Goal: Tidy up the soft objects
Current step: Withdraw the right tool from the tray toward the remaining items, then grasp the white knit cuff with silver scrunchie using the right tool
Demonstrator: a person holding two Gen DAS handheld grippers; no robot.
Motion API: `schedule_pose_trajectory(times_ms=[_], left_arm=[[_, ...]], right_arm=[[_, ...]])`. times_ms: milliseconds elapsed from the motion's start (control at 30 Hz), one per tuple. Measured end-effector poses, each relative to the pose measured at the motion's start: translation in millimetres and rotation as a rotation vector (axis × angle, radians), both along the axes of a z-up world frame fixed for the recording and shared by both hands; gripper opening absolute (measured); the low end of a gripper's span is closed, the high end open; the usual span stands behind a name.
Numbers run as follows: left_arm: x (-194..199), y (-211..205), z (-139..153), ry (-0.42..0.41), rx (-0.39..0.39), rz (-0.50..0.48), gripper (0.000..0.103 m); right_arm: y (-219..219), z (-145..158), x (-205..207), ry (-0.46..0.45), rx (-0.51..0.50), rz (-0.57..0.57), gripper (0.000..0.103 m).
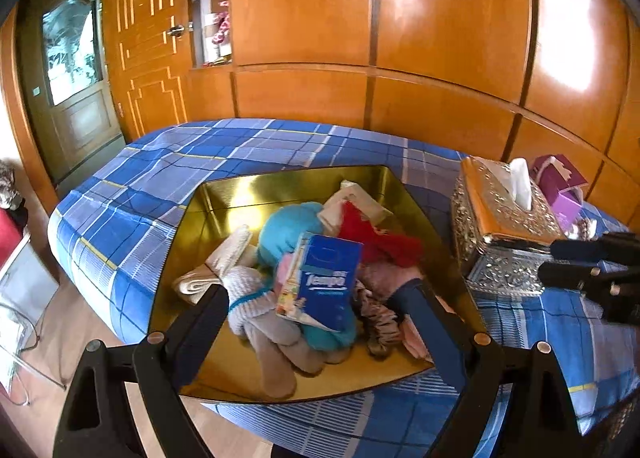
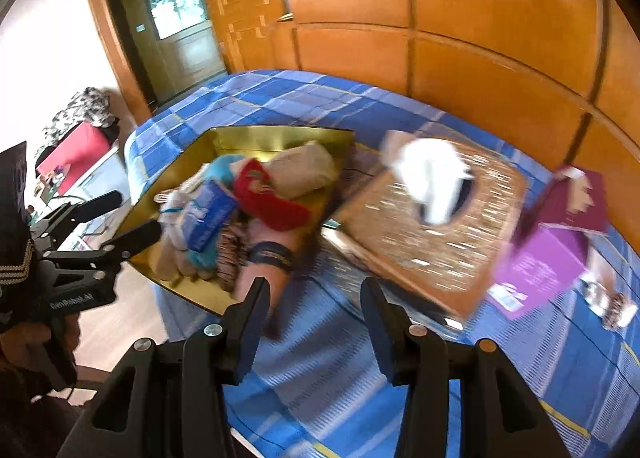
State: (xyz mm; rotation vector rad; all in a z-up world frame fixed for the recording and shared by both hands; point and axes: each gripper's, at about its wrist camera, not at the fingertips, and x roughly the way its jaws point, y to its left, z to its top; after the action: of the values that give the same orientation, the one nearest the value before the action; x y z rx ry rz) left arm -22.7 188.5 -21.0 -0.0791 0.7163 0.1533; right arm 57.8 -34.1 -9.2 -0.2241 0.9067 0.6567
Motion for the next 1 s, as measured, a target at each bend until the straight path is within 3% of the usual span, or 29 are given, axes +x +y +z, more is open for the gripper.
schedule_pose_trajectory(times_ms=[300, 767, 1000], left_arm=[[1.6, -29.6, 2.4, 0.013, 0.031, -0.08, 0.092], [5.5, -85.2, 14.6, 0.013, 0.098, -0.212, 0.092], [6.6, -121.3, 23.3, 0.002, 0.132, -0.317, 0.092]], right_arm=[[-98.5, -0.7, 20.2, 0.006, -0.014, -0.214, 0.047], [-248.8, -16.5, 86.7, -0.028, -0.039, -0.702, 0.047], [-304.4, -46.5, 94.5, 0.065, 0.025, -0.916, 0.047]])
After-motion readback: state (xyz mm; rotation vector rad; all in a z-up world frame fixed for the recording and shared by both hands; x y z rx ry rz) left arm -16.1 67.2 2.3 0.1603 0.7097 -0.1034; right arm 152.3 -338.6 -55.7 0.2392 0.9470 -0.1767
